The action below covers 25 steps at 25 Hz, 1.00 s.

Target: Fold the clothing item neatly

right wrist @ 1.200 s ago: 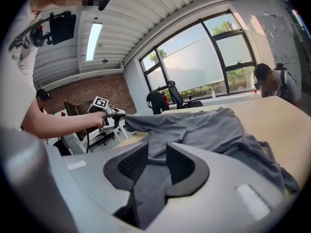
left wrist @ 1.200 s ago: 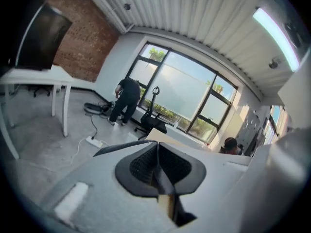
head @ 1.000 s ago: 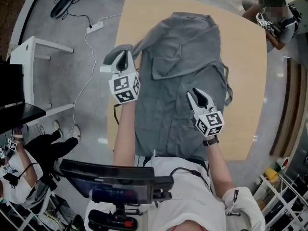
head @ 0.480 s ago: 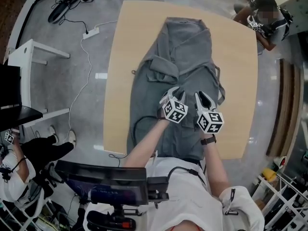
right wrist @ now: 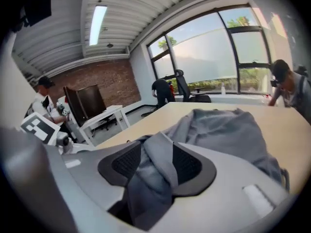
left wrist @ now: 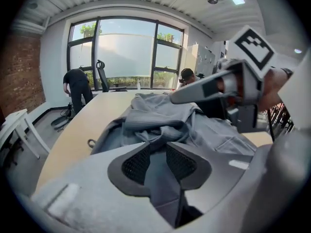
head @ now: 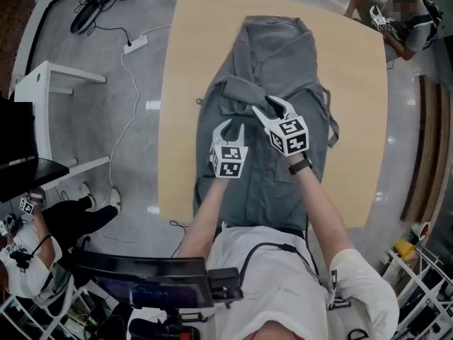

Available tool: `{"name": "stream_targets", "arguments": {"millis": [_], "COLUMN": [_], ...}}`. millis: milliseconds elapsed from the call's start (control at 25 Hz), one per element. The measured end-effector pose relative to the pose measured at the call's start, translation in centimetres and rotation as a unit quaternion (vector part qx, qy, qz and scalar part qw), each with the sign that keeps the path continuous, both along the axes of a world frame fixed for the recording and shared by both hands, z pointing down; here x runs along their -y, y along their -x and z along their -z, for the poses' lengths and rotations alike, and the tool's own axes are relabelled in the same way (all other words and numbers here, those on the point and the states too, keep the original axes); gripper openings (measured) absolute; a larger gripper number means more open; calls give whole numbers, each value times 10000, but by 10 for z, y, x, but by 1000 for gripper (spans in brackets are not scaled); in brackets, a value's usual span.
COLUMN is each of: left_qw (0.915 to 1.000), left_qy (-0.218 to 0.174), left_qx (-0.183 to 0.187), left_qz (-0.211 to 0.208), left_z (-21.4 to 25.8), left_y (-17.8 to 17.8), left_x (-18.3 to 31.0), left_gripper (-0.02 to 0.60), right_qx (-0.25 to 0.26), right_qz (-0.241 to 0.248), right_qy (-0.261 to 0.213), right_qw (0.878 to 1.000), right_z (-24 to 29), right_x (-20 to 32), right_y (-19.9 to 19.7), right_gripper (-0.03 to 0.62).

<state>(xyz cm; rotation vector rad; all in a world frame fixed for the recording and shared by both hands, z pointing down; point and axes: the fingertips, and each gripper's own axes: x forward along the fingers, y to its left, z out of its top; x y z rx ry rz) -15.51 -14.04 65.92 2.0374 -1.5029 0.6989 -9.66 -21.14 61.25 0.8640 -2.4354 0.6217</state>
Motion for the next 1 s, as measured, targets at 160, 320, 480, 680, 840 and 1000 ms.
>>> {"name": "stream_targets", "arguments": {"millis": [160,320,480,680,840,1000], "left_qw": [9999,9995,9969,9956,9978,9987], "left_qy": [55,107,274,154,-11,-126], "left_qx": [61,-42,-373,-613,-579,-281], "left_qz": [72,282,644,689,322,-398], "left_z": [1,4,8,24,36,46], "left_y": [20,28,30,28,18,-3], "left_x": [-15,-40,-58,-50,-28,-9], "left_gripper": [110,110,110,109,129,160], "right_qx": [-606,-1256,-1652,-1003,-336,-79], "right_qz": [1102,1877,1998,1515,1346,1399], "right_qy": [-226,131,340,210,48,-180], "right_qw": [9918,9741,9652,9831,9903,9900], "right_z": [-18,-56,-83,-44,2,31], "right_x": [51,78,81,68,37,-2], "right_y": [69,111,116,88,39,-13], "right_gripper": [213,221,106,18,18,18]}}
